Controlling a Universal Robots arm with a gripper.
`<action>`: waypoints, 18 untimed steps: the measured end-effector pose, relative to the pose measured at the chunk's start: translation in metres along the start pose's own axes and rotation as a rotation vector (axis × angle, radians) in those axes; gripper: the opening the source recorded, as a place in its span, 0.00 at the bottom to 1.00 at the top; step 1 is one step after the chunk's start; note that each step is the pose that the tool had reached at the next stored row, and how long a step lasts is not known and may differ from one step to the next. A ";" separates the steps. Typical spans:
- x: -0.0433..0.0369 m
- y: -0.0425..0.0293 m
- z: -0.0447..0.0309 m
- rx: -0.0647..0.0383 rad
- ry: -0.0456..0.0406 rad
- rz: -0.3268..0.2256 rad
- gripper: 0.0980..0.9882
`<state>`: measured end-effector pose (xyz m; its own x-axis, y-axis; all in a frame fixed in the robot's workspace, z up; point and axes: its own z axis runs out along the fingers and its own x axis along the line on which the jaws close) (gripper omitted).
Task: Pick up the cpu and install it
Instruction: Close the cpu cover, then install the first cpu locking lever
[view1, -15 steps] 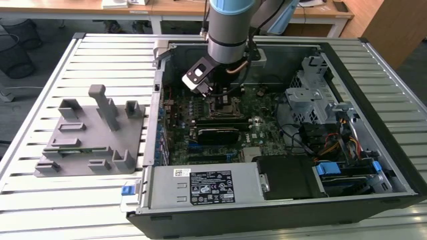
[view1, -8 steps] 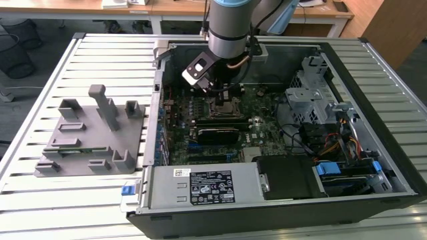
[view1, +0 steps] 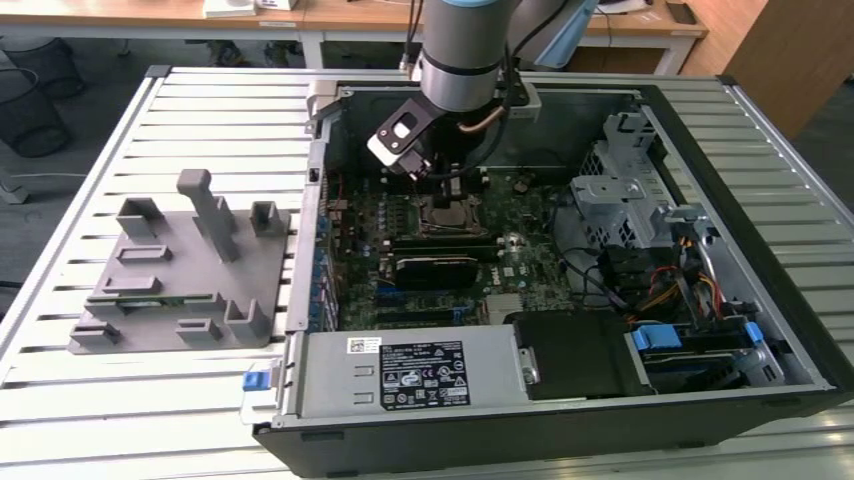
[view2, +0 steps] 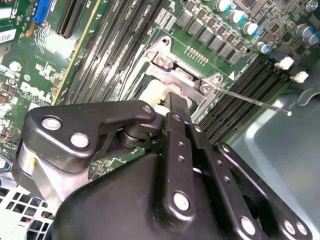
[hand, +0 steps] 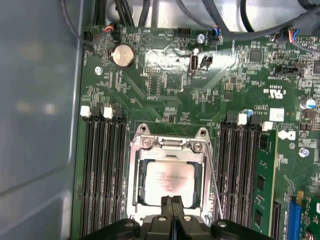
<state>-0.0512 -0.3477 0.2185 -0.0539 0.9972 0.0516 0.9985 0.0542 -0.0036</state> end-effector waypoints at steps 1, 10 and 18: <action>-0.0001 0.0012 0.0000 0.000 -0.0001 0.000 0.01; -0.0008 0.0135 0.0000 0.000 0.0001 0.000 0.01; -0.0011 0.0197 -0.0001 0.000 0.0000 0.000 0.01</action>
<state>-0.0314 -0.3477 0.2185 -0.0539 0.9972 0.0516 0.9985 0.0542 -0.0036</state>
